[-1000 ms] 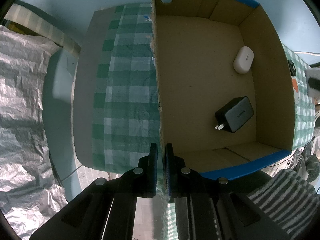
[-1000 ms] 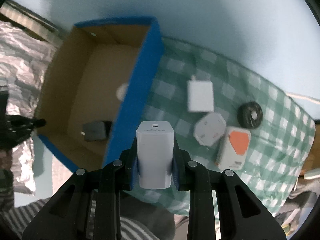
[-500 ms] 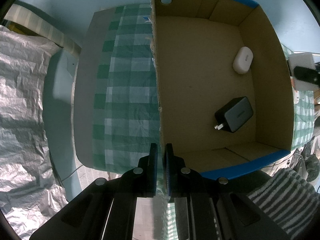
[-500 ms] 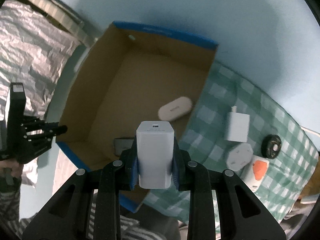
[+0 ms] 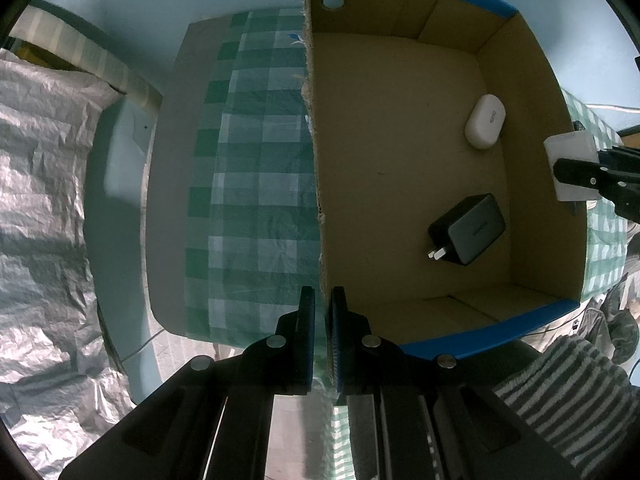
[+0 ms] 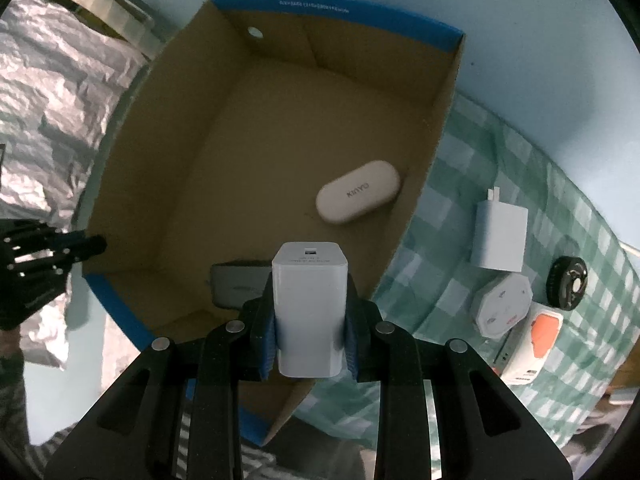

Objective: Organize rigid objects
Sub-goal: 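Lower the white charger into the box and open the right gripper, then reach the right gripper to the orange-and-white power bank and grasp it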

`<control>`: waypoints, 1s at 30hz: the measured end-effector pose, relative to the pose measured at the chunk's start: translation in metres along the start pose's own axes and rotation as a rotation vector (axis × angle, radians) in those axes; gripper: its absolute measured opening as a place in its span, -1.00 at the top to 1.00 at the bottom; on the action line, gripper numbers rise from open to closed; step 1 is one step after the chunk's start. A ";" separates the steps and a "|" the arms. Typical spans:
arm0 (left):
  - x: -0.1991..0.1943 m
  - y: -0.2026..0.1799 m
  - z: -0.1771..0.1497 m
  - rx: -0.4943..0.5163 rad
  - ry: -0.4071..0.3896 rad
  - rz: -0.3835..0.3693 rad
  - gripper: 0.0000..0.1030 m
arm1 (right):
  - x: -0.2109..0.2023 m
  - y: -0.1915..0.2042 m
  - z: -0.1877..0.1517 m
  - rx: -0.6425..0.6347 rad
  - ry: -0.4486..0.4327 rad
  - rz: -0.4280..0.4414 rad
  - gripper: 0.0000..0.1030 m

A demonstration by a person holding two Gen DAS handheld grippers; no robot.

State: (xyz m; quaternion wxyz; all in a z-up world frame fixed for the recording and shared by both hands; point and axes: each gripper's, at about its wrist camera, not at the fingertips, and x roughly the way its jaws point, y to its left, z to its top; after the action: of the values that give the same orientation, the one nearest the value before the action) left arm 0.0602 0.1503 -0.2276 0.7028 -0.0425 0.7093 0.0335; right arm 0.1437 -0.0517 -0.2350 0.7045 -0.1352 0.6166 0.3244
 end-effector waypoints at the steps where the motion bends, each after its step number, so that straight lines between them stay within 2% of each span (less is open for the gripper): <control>1: 0.000 0.000 0.000 0.000 0.000 0.000 0.83 | 0.000 0.000 0.001 0.005 -0.002 0.005 0.50; 6: 0.000 0.000 0.000 -0.002 0.000 -0.003 0.83 | -0.002 -0.001 0.001 0.002 -0.004 0.003 0.50; 15: -0.001 0.001 0.000 -0.002 -0.001 0.000 0.83 | -0.003 0.001 0.000 0.012 -0.011 0.014 0.38; 21: -0.002 0.001 0.000 -0.004 0.000 -0.002 0.83 | -0.022 -0.001 -0.005 0.032 -0.057 0.030 0.24; 25: -0.002 0.000 -0.001 -0.002 0.000 -0.001 0.83 | -0.039 -0.014 -0.012 0.053 -0.101 0.009 -0.14; 30: -0.003 0.000 -0.002 0.003 0.000 0.003 0.83 | -0.052 -0.047 -0.025 0.116 -0.120 -0.018 -0.16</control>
State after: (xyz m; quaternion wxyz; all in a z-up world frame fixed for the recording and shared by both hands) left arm 0.0583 0.1497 -0.2247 0.7029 -0.0404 0.7094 0.0334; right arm 0.1523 -0.1166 -0.2002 0.7498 -0.0801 0.5896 0.2895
